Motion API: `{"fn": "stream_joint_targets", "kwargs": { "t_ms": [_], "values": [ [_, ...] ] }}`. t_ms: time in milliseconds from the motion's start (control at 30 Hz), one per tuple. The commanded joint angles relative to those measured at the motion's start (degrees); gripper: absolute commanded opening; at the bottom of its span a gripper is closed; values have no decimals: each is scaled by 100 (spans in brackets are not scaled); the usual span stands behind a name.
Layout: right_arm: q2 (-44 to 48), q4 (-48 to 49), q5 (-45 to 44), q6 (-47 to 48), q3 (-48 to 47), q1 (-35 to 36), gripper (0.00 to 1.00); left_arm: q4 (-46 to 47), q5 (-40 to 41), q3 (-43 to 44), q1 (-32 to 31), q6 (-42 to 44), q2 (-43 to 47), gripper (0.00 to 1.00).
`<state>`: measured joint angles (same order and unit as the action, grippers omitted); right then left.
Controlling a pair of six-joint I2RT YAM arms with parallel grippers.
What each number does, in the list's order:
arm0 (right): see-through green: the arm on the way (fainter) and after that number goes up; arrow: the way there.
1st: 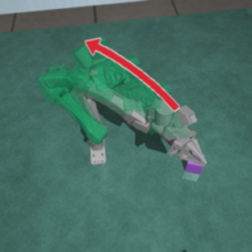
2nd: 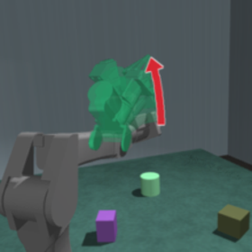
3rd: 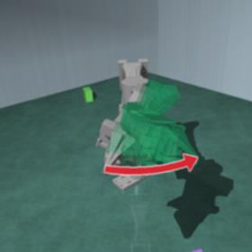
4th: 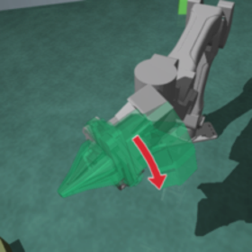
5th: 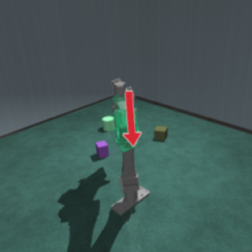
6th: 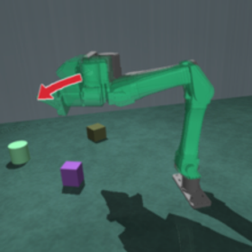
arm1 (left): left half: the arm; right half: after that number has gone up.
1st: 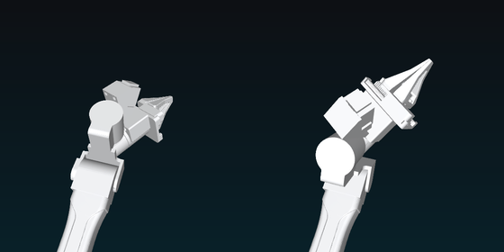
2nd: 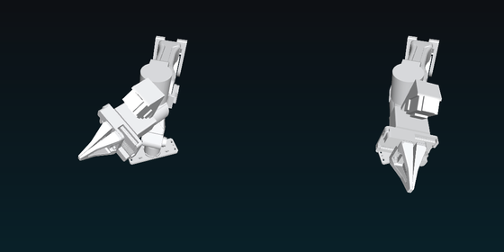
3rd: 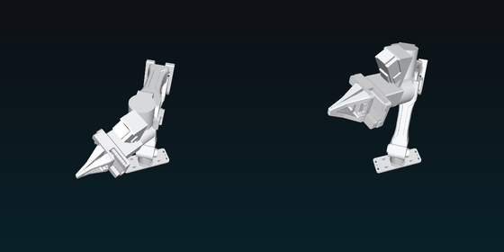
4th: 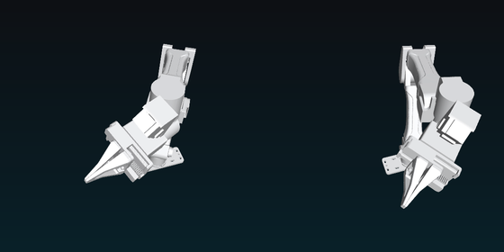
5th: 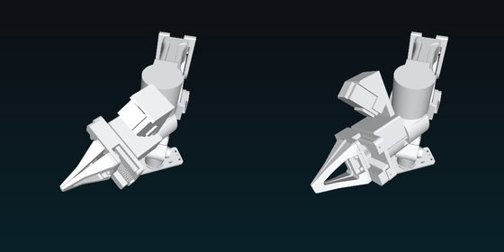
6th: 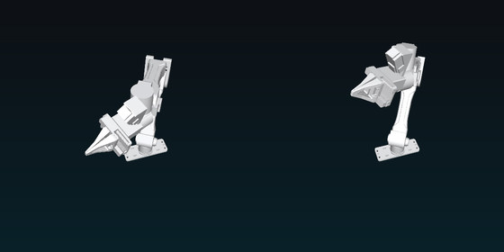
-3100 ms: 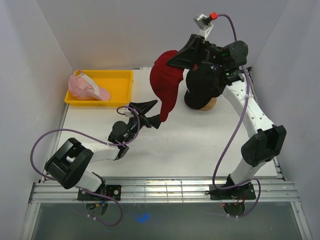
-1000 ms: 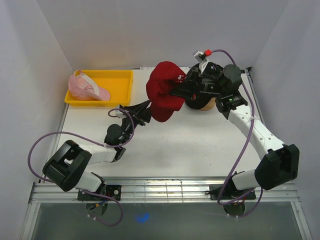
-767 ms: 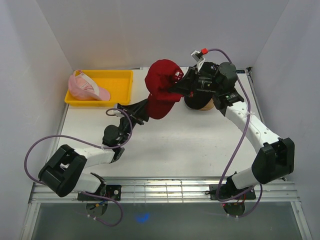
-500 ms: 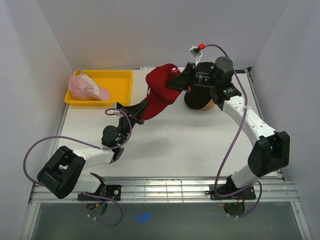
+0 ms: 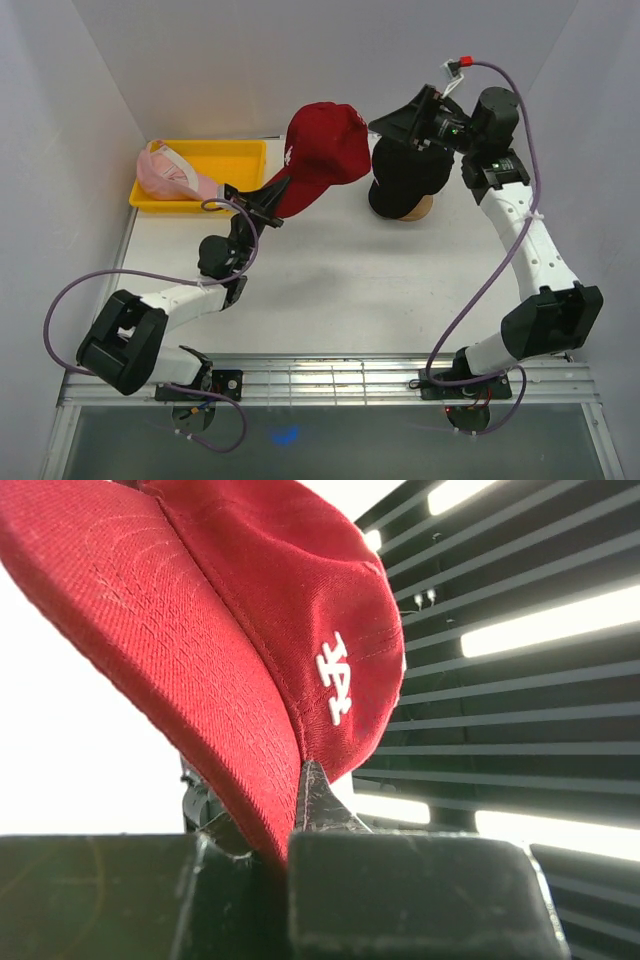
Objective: Stack the hats
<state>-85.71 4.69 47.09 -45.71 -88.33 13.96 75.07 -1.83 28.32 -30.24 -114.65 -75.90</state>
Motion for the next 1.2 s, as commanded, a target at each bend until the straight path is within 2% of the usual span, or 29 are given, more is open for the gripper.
{"fn": "stream_joint_targets", "kwargs": {
  "t_ms": [0,33,67,100,200,267,333,367,467,600,767,800,933,1033,1133,1167],
  "values": [
    [449,-669,-657,-395,-351,-366,86,640,-125,445,71,-479,-74,0],
    [494,-1054,-884,-403,-386,-411,96,641,-134,516,71,-471,-170,0],
    [564,-1293,-982,-412,-447,-533,98,623,-134,587,71,-453,-206,0],
    [599,-1443,-1017,-429,-430,-586,93,623,-134,718,79,-427,-250,0],
    [757,-1594,-983,-509,-212,-701,91,614,-160,1043,80,-348,-452,0],
    [819,-1986,-1122,-421,-210,-701,92,579,-195,1246,80,-278,-670,0],
    [976,-2095,-1307,-499,122,-701,100,562,-143,1535,36,-207,-777,0],
    [1143,-2060,-1403,-535,289,-736,87,596,-108,1632,36,-155,-925,0],
    [1197,-2522,-1712,-237,414,-832,60,667,-238,2159,36,-154,-1311,0],
    [1127,-2614,-1572,54,457,-868,57,500,-301,2775,-96,39,-1733,0],
    [1163,-1218,-975,-1059,1502,-842,58,834,-266,3679,-377,153,-2517,0],
    [1127,-642,-904,-1297,1608,-816,58,860,-353,3812,-421,214,-2744,0],
    [811,529,-657,-2212,1785,-780,53,1563,-529,4717,-518,198,-3587,0],
    [566,1426,-771,-2933,1873,-780,54,1519,-529,4701,-553,373,-3669,0],
    [363,1841,-990,-3539,1907,-807,53,1861,-529,4674,-597,312,-3862,0],
    [327,2252,-1087,-3706,2003,-815,53,1915,-477,4622,-597,277,-3915,0]
  ]
}}
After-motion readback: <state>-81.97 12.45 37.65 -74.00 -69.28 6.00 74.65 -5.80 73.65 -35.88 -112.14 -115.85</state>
